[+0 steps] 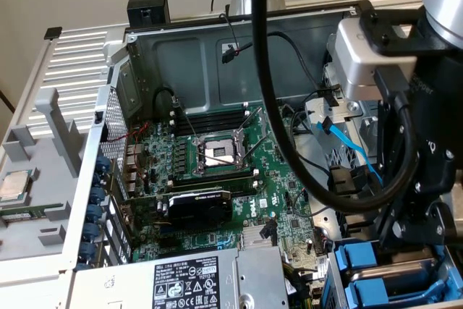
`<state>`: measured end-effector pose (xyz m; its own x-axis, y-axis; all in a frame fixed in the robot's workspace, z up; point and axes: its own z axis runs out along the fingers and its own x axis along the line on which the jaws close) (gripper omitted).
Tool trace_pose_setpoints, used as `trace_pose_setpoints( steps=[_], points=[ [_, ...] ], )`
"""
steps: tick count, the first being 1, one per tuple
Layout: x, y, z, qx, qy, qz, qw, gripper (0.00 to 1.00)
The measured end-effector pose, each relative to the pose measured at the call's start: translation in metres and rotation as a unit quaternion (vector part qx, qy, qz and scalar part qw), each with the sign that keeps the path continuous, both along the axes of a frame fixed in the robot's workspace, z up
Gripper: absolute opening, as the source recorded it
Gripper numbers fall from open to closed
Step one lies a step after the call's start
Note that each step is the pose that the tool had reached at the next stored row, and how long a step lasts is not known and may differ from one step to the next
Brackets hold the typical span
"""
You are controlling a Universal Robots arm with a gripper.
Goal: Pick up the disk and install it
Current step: 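Insert the second disk wire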
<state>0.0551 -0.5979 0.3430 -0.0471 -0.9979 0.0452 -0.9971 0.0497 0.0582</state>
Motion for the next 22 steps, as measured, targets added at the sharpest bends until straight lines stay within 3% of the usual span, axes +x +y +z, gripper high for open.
trace_pose_setpoints(
  steps=[12, 18, 22],
  points=[
    [-0.0001, -0.0021, 0.0019, 0.0005, -0.0015, -0.001, 1.0000, 0.16],
    [0.0000, -0.0036, 0.0020, 0.0033, -0.0020, -0.002, 1.0000, 0.16],
    [-0.0001, -0.0036, 0.0019, 0.0090, -0.0024, -0.003, 1.0000, 0.16]
  ],
)
